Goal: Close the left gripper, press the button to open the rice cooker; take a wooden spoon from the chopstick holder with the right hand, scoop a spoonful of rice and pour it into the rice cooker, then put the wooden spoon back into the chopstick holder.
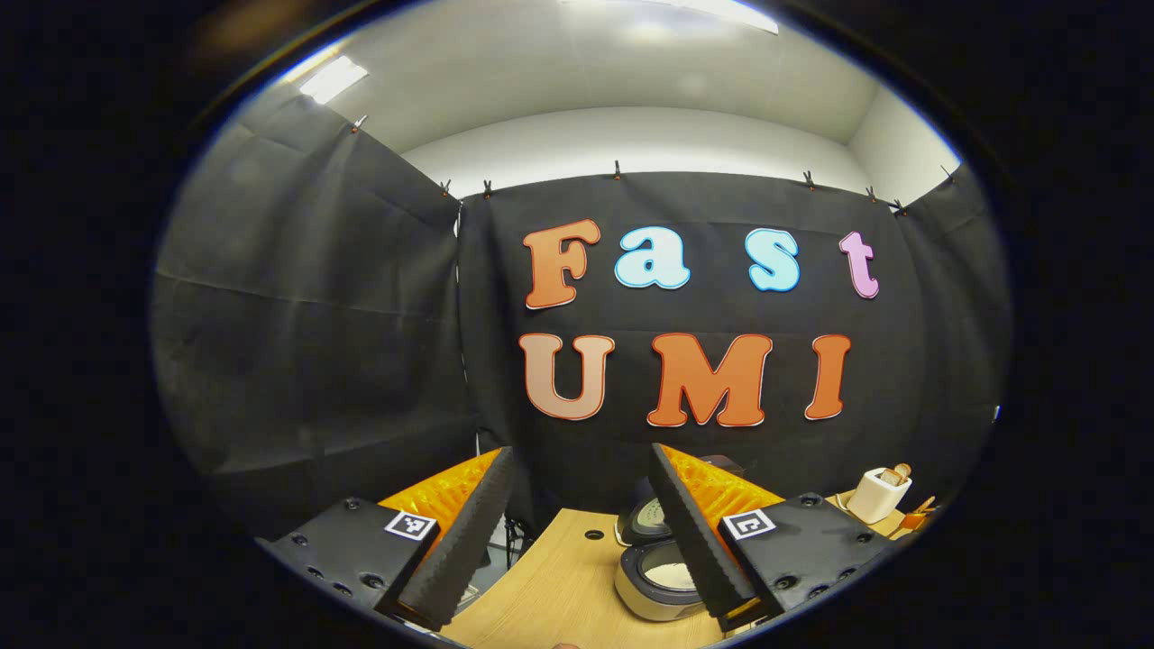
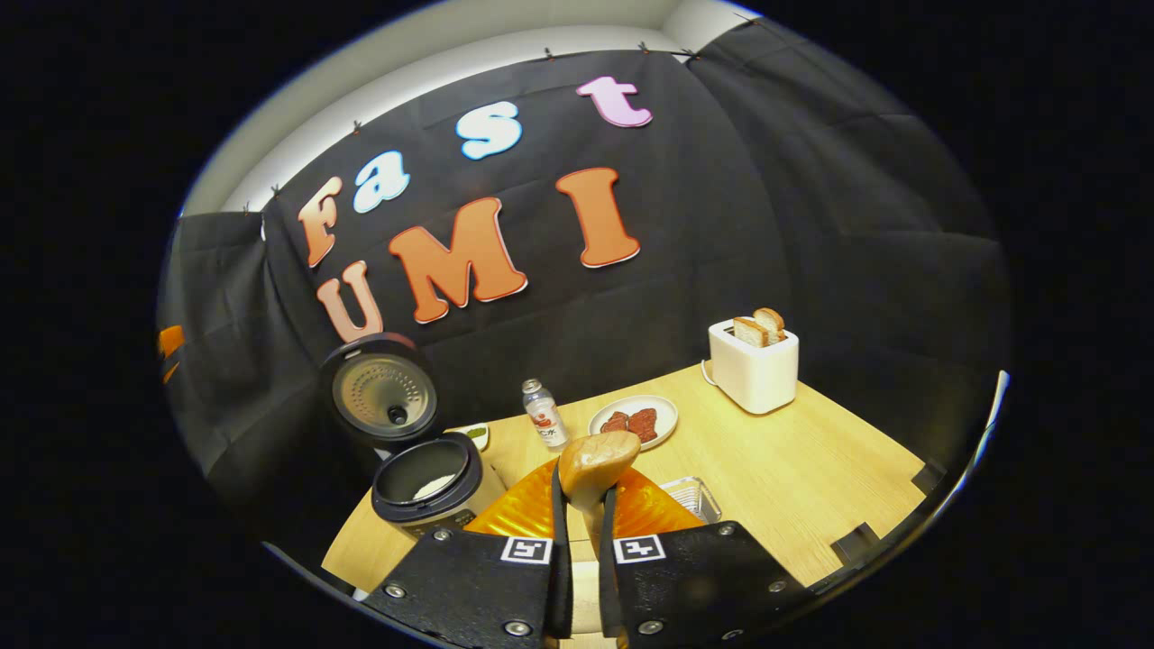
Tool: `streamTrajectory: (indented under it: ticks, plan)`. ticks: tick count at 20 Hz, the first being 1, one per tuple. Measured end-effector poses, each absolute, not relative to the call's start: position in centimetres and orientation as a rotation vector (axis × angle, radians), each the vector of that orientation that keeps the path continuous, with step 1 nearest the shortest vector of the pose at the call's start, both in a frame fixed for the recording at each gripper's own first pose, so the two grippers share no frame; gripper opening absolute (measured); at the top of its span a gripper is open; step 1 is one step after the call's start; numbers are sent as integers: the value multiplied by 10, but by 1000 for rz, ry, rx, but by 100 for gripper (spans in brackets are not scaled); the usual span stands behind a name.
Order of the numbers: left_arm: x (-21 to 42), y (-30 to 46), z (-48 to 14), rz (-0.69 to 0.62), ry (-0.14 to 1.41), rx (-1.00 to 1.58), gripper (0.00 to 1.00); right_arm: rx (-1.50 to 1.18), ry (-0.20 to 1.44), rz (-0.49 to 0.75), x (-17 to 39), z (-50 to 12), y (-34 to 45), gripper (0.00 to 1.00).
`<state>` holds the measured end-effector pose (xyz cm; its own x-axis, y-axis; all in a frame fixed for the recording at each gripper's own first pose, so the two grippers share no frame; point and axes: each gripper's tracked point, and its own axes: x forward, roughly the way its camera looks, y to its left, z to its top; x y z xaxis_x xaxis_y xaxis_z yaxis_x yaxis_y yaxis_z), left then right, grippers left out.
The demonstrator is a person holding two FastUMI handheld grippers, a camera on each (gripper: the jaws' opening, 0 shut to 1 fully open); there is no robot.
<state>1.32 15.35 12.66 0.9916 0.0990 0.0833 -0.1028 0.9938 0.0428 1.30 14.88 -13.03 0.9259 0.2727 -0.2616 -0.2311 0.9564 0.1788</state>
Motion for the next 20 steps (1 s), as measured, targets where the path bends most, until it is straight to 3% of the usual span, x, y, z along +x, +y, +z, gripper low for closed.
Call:
streamTrajectory:
  ticks: [11, 14, 15, 20]
  plan:
    - [27, 169, 114, 69, -56, 98, 100, -72, 425, 184, 0, -233, 180, 11]
    - [32, 184, 104, 96, -37, 112, 100, -47, 472, 143, 2, -252, 179, 7]
    - [34, 187, 102, 102, -31, 113, 100, -34, 479, 136, 3, -255, 181, 11]
    - [38, 197, 91, 119, -3, 106, 100, 28, 524, 143, -1, -263, 197, 11]
